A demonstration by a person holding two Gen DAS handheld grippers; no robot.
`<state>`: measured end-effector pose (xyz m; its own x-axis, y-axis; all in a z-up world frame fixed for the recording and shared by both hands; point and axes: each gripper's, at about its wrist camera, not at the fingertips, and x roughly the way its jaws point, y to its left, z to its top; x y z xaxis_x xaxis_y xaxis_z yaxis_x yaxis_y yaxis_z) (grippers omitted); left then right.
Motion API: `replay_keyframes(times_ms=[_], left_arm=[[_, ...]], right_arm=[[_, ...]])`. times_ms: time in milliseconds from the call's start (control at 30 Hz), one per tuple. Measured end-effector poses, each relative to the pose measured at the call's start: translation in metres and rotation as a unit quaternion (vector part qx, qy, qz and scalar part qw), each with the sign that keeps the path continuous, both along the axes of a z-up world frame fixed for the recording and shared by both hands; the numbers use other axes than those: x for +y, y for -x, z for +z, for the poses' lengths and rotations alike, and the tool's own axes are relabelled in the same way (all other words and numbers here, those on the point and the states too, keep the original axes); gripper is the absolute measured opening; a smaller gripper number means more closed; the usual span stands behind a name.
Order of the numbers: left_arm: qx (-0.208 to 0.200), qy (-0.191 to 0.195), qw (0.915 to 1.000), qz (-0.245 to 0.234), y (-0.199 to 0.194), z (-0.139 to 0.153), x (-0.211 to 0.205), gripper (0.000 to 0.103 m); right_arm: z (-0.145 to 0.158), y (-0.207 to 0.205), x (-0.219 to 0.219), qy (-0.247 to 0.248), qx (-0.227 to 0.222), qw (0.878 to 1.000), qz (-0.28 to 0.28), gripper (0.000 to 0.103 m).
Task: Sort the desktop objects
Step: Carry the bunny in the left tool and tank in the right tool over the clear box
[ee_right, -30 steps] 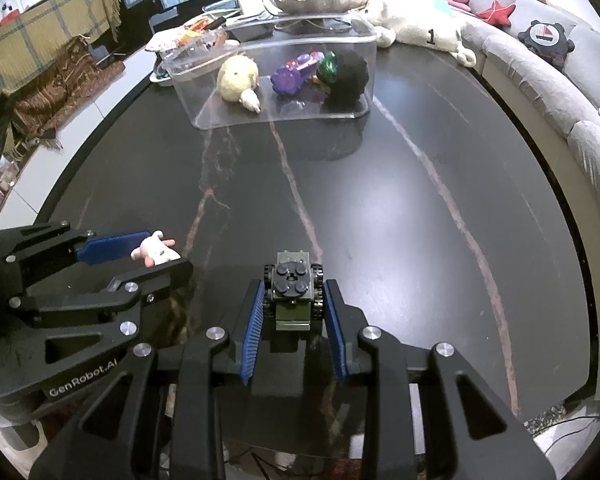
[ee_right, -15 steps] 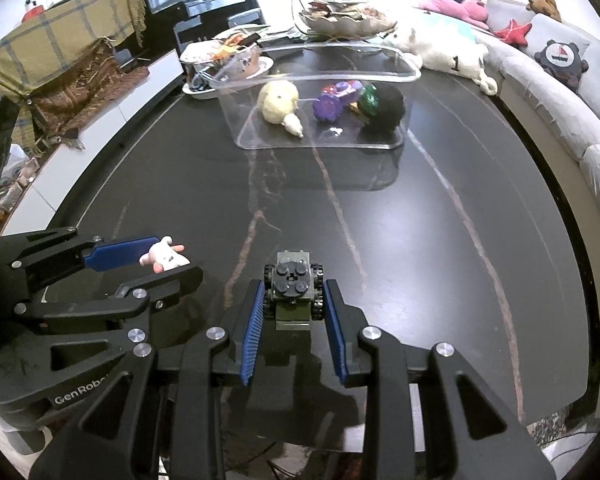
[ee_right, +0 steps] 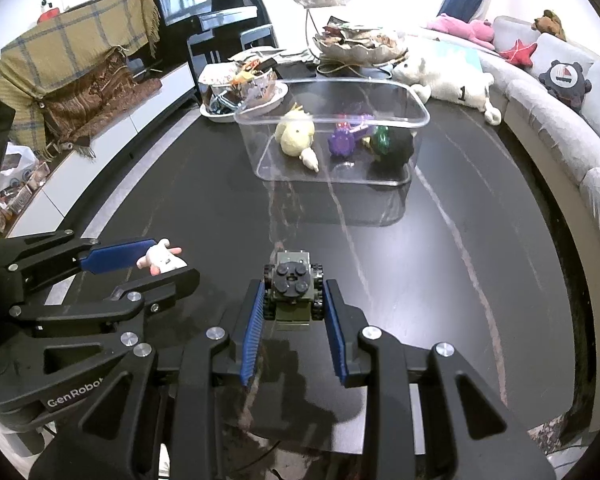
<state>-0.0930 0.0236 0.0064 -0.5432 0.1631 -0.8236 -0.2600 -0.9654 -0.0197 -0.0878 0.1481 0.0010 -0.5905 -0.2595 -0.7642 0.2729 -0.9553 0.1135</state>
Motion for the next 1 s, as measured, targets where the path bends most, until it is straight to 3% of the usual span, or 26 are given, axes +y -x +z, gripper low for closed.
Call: replay_keyframes(times_ms=[1000], left_arm=[[0.035, 0.005, 0.9993, 0.011, 0.066, 0.042, 0.001, 0.037]], right_arm=[[0.044, 0.066, -0.001, 0.000, 0.041, 0.999, 0.007, 0.027]])
